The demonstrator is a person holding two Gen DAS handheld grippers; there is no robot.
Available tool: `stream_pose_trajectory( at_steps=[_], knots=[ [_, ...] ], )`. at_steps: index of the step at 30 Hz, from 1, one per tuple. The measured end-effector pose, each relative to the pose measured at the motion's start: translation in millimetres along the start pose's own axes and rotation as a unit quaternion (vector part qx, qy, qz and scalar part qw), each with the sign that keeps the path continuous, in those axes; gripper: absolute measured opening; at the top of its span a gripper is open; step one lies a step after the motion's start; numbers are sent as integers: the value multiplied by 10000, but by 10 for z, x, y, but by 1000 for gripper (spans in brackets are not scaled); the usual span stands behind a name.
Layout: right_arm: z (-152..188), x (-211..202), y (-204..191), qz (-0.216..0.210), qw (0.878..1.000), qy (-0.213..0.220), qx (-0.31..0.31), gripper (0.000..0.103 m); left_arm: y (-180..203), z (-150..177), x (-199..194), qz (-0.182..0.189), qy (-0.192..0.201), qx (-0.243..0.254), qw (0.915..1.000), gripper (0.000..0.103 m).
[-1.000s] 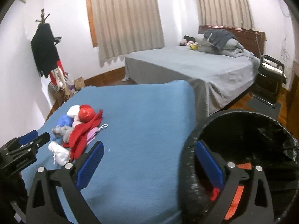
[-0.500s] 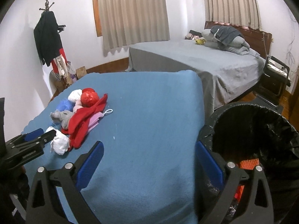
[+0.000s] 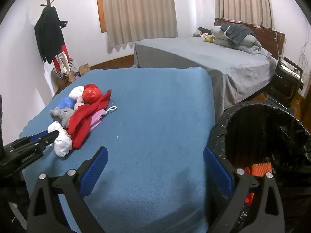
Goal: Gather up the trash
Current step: 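Return to the blanket and grasp the white plastic bag with the left tool, then grasp the red glove with the right tool while the left tool holds the white bag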
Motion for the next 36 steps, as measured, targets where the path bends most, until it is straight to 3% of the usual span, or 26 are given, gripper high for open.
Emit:
stream_pose_trajectory(
  at_steps=[9,20,31,36],
  knots=[
    [-122,16,-112,-149,9998,82,64,96,-2,-152,-226,19,329,-40,9994,21],
    [-406,159,-689,-552,9982,215,-135,95,-308,-398,-495,-264,707,-111,9971,21],
    [-349,533,-1231,-834,9952,-205,-471,75,-665,-392,-489,-464,667,-286,9963,21],
    [-278,709,-1345,-874,9936,-442,-569,56,-757,-372,-472,-486,647,-332,9962,21]
  ],
)
Point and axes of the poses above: each gripper's, at about its wrist camera, not at the fingertips, and x roughly the way its jaws point, y to its right, z to its underside, the point moved 9 cm from there along x, roughly the way its jaws point, and after that the axes turned 4 degrees about -y, right-handed, at the moved point
